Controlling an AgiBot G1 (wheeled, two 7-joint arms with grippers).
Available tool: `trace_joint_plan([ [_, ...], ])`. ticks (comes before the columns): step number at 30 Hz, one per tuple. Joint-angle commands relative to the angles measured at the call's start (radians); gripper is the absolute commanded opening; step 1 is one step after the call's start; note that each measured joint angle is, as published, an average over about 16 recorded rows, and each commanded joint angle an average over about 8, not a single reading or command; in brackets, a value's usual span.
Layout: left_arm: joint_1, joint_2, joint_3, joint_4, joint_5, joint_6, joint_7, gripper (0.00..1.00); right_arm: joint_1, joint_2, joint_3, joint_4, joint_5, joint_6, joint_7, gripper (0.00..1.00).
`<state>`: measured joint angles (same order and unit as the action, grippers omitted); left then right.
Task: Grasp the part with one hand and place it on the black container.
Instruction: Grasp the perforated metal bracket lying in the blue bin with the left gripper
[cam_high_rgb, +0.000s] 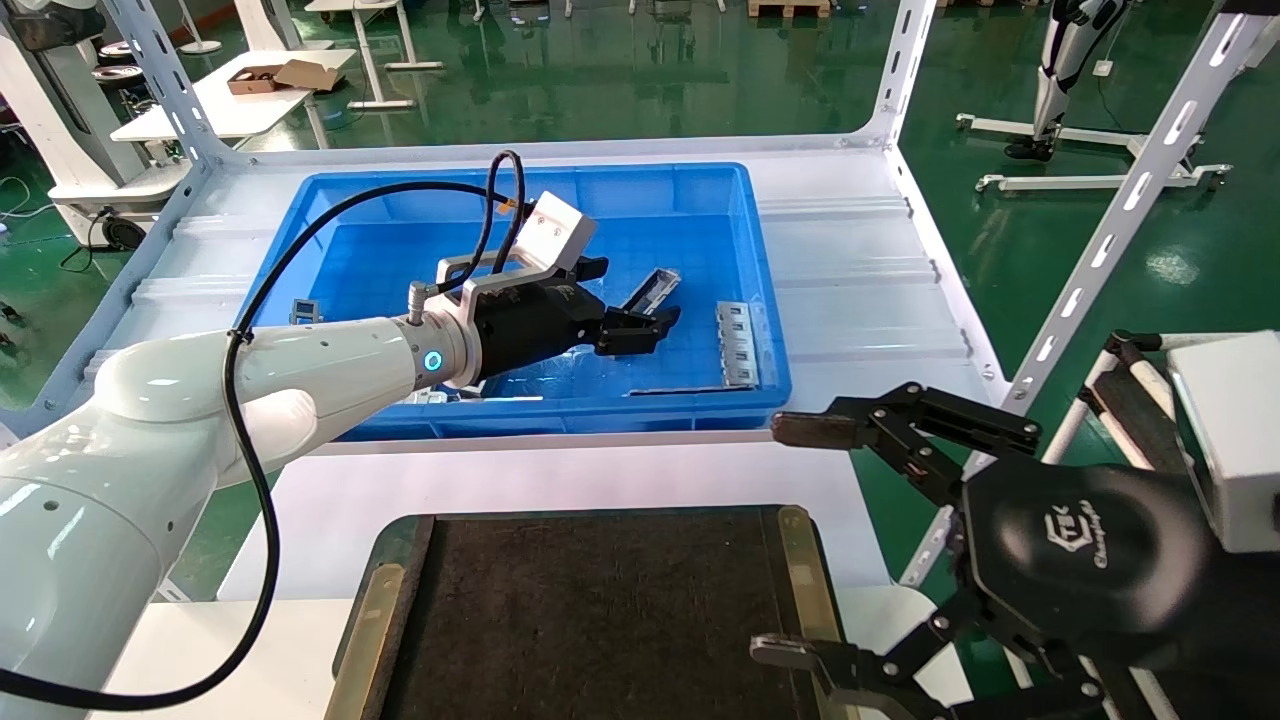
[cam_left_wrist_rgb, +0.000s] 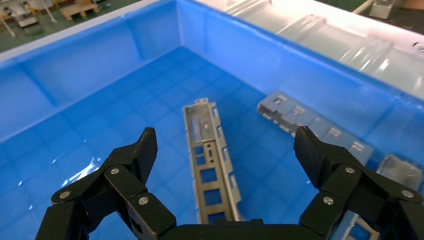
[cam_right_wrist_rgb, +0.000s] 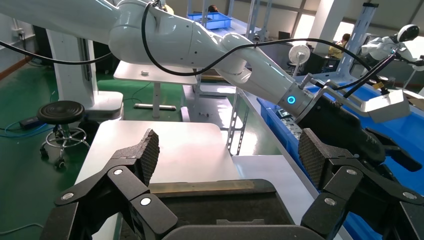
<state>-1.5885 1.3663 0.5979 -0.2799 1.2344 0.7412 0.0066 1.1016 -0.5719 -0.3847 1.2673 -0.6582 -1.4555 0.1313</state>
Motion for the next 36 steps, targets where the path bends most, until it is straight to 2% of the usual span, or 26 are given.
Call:
trace_joint_plan([
  [1,0.001,0.001,0.017,0.006,-0.010,-0.015,-0.005,0.55,0.000,0.000,0.000,0.000,0.000,0.000,0.000,0.50],
  [4,0.001,0.002,0.044,0.008,-0.024,-0.033,-0.018,0.17,0.000,0.000,0.000,0.000,0.000,0.000,0.000,0.13],
  [5,0.002,0.002,0.052,0.008,-0.029,-0.038,-0.022,0.06,0.000,0.000,0.000,0.000,0.000,0.000,0.000,0.04],
  [6,0.002,0.002,0.061,0.007,-0.034,-0.043,-0.027,0.00,0.000,0.000,0.000,0.000,0.000,0.000,0.000,0.00],
  [21,0.011,0.000,0.181,-0.011,-0.114,-0.086,-0.068,0.00,0.000,0.000,0.000,0.000,0.000,0.000,0.000,0.00],
  [36,0.027,-0.004,0.253,-0.012,-0.201,-0.116,-0.053,0.00,0.000,0.000,0.000,0.000,0.000,0.000,0.000,0.00],
])
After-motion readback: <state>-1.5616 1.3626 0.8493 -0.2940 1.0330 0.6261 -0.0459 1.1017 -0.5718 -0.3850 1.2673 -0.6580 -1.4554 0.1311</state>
